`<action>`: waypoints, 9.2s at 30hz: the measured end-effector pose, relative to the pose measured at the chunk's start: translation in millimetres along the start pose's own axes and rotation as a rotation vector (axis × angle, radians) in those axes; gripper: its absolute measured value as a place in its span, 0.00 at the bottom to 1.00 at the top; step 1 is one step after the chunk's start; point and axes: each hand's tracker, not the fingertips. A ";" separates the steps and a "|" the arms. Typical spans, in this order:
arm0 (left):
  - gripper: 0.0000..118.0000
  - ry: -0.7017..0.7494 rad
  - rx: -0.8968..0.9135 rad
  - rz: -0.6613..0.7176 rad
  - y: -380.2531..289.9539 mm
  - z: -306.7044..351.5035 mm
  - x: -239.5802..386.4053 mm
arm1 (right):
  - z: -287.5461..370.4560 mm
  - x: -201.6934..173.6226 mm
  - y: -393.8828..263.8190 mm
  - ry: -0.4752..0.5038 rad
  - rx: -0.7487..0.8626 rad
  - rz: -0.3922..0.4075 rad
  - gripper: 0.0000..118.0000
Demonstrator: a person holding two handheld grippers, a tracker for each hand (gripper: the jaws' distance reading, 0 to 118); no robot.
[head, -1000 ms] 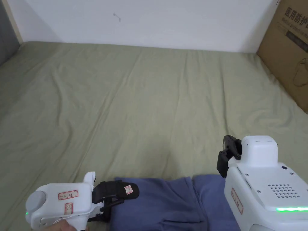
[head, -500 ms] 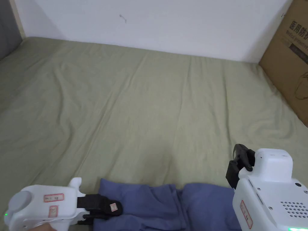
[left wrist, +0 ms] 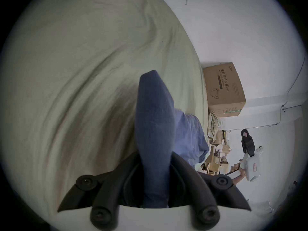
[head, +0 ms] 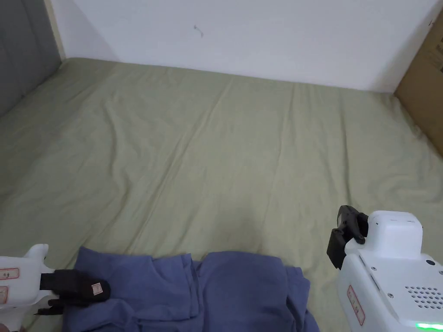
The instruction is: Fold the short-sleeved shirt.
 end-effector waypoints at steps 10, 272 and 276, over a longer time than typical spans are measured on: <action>0.08 0.152 0.086 -0.106 -20.3 -1.0 115.4 | 9.7 29.0 0.6 -0.015 -0.011 -0.020 0.01; 0.96 0.526 0.933 -0.777 -189.7 21.1 348.5 | 89.4 38.7 78.0 -0.045 0.241 -0.060 0.77; 0.96 0.521 0.949 -0.781 -189.6 18.2 348.2 | 89.3 39.4 79.0 -0.049 0.244 -0.058 0.77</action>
